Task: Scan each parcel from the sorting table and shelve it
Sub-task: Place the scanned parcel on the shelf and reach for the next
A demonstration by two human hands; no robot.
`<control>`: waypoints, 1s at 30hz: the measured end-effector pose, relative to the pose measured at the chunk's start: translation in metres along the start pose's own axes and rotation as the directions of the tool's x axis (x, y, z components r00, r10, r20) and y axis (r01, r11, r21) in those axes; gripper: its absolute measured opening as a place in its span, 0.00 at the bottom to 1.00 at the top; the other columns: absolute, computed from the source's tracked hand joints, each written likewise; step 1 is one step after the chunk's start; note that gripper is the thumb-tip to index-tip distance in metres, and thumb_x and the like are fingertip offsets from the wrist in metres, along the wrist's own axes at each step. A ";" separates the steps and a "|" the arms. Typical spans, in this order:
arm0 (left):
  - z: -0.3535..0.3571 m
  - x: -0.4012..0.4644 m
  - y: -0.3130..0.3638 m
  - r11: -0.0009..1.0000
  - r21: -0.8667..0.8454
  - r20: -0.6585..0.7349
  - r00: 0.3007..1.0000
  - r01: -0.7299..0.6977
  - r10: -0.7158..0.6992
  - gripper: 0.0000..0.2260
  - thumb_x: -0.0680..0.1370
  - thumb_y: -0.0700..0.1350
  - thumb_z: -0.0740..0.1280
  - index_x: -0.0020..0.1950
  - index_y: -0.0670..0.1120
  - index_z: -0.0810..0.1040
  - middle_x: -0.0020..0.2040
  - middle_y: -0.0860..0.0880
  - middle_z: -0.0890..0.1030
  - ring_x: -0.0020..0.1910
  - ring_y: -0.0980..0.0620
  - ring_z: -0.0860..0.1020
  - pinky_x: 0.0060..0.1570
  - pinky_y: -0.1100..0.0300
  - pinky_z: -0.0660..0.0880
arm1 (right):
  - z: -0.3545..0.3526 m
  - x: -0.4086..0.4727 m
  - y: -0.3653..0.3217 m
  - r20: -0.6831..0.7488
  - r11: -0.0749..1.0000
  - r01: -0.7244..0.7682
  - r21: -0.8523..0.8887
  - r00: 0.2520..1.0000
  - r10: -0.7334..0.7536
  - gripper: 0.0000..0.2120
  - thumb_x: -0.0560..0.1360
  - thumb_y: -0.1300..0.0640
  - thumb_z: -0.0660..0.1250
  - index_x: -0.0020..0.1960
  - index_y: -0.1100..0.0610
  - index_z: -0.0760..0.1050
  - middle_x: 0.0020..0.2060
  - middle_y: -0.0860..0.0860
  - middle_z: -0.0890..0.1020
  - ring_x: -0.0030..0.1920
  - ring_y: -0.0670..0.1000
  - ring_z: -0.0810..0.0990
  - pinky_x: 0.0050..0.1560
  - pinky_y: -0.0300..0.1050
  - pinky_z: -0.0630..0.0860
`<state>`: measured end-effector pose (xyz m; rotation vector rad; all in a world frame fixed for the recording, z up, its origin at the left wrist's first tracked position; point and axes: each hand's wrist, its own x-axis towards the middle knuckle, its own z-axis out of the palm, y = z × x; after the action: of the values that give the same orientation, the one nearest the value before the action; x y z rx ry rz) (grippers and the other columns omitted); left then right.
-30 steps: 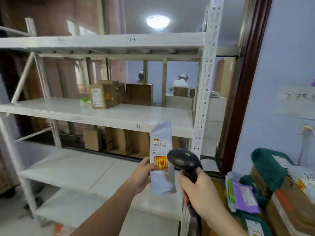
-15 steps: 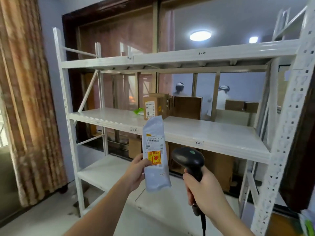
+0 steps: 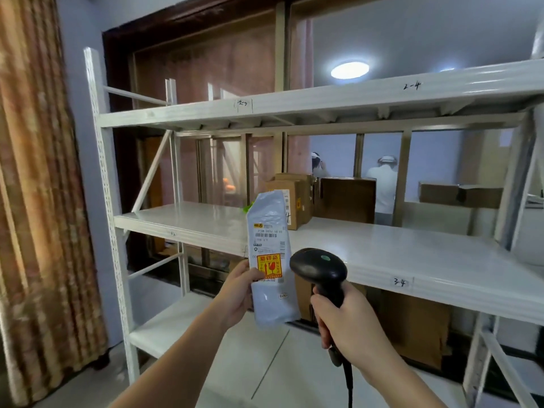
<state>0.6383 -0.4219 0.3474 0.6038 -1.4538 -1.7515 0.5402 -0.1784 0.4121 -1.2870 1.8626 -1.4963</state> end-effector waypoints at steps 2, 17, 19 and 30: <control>-0.010 0.023 0.009 1.000 -0.003 0.006 1.000 -0.013 0.013 0.18 0.81 0.36 0.65 0.69 0.47 0.77 0.61 0.41 0.85 0.62 0.37 0.81 0.60 0.42 0.77 | 0.012 0.025 0.000 -0.001 1.000 0.015 0.002 1.000 -0.015 0.02 0.79 0.61 0.63 0.49 0.55 0.73 0.25 0.51 0.74 0.25 0.50 0.72 0.33 0.45 0.75; -0.058 0.168 0.079 0.997 0.026 0.159 0.985 -0.069 0.064 0.15 0.83 0.37 0.63 0.69 0.47 0.77 0.62 0.44 0.85 0.61 0.42 0.83 0.65 0.43 0.78 | 0.081 0.138 -0.011 -0.127 0.997 -0.027 -0.068 0.992 0.018 0.03 0.81 0.56 0.63 0.48 0.53 0.73 0.25 0.51 0.76 0.25 0.49 0.75 0.36 0.47 0.79; -0.071 0.187 0.086 0.999 0.015 0.158 0.986 -0.047 0.044 0.15 0.83 0.39 0.64 0.69 0.47 0.77 0.62 0.45 0.85 0.61 0.42 0.83 0.64 0.43 0.78 | 0.094 0.146 -0.013 -0.164 0.996 -0.039 -0.086 0.986 0.024 0.03 0.80 0.56 0.63 0.48 0.53 0.73 0.25 0.51 0.76 0.26 0.50 0.76 0.37 0.49 0.80; -0.148 0.271 0.108 0.971 0.157 0.003 0.983 0.180 -0.182 0.12 0.81 0.47 0.65 0.60 0.43 0.80 0.49 0.39 0.87 0.44 0.39 0.84 0.44 0.50 0.81 | 0.177 0.193 -0.031 -0.294 0.993 -0.110 -0.029 0.951 0.097 0.02 0.81 0.57 0.63 0.49 0.54 0.73 0.26 0.52 0.75 0.26 0.50 0.75 0.37 0.48 0.80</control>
<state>0.6179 -0.7327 0.4464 0.8284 -1.6015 -1.7948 0.5981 -0.4355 0.4235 -1.0116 2.1234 -1.6697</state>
